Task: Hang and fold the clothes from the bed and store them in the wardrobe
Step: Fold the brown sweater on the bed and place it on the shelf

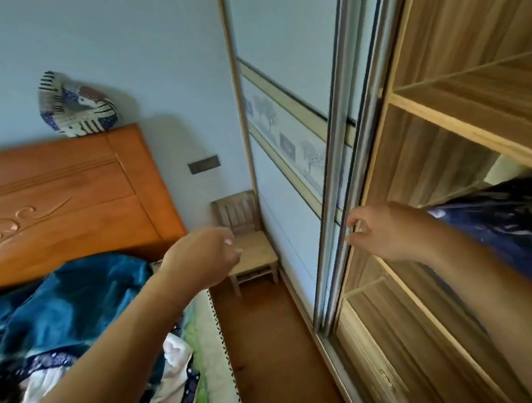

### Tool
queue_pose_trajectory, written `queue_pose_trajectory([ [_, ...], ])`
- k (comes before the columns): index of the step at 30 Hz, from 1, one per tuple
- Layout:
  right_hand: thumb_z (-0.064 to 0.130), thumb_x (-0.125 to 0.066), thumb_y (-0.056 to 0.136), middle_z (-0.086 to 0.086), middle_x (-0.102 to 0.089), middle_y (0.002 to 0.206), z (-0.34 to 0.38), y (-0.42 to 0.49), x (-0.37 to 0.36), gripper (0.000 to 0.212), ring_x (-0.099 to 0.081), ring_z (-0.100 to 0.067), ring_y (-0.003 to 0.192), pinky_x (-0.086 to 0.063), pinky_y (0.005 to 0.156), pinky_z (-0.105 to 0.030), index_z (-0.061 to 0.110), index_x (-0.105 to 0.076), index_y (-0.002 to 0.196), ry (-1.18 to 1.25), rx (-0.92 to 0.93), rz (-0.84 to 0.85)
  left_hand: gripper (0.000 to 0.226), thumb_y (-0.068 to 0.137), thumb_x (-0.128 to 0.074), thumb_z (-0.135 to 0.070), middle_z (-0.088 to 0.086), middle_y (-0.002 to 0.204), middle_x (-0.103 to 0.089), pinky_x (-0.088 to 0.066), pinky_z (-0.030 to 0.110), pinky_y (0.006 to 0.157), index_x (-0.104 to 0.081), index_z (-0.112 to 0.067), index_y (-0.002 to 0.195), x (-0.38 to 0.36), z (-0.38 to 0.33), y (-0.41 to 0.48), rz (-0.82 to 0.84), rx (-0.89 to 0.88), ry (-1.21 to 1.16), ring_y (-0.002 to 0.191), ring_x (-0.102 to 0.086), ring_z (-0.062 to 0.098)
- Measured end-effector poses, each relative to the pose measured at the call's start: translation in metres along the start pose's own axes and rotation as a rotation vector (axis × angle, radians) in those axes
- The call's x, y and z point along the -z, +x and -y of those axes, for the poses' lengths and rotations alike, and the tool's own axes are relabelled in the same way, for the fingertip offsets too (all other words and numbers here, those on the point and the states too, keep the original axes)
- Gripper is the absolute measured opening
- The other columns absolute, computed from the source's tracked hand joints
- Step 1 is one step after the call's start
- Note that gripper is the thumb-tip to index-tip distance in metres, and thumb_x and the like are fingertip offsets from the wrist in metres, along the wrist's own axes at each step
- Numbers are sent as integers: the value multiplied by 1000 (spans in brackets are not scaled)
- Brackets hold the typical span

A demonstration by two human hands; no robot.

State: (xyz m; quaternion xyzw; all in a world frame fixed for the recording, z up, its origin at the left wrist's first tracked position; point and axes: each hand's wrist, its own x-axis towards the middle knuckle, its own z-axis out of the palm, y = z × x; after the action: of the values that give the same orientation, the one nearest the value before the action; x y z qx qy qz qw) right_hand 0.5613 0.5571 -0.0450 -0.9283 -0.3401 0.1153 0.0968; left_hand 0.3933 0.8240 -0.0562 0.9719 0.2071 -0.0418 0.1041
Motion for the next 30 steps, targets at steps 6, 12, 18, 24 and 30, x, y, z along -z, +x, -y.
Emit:
queue_pose_trajectory([
  [6,57,-51,94,5,-65,108,78,67,-43,34,-63,-18,95,-53,87,-39,37,-57,121,-97,218,141,39,96,-52,-47,-1,126,-66,-50,36,93,-61,-28,128,-24,80,-39,21,262,-25,114,-61,22],
  [12,56,-51,94,6,-61,111,179,125,-92,33,-61,-21,98,-51,83,-36,40,-56,123,-189,488,274,39,97,-47,-50,-1,120,-64,-55,41,86,-58,-27,127,-56,156,-87,43,551,-89,104,-63,23],
  [18,53,-50,95,1,-68,116,270,142,-137,33,-63,-23,101,-53,84,-38,35,-58,121,-293,829,365,33,95,-52,-46,-1,121,-63,-53,39,89,-61,-27,121,-77,172,-170,-42,872,-175,110,-62,24],
  [24,54,-47,93,5,-65,109,356,100,-190,35,-60,-19,92,-50,75,-37,38,-56,122,-361,1227,524,37,94,-55,-46,-3,121,-62,-54,36,79,-59,-31,128,-114,102,-272,-126,1295,-246,105,-62,23],
  [30,58,-52,91,-3,-67,123,395,-4,-234,40,-62,-26,107,-53,87,-43,35,-59,123,-431,1593,651,42,96,-52,-48,-1,127,-58,-54,38,85,-55,-33,135,-160,7,-362,-114,1689,-349,109,-61,25],
])
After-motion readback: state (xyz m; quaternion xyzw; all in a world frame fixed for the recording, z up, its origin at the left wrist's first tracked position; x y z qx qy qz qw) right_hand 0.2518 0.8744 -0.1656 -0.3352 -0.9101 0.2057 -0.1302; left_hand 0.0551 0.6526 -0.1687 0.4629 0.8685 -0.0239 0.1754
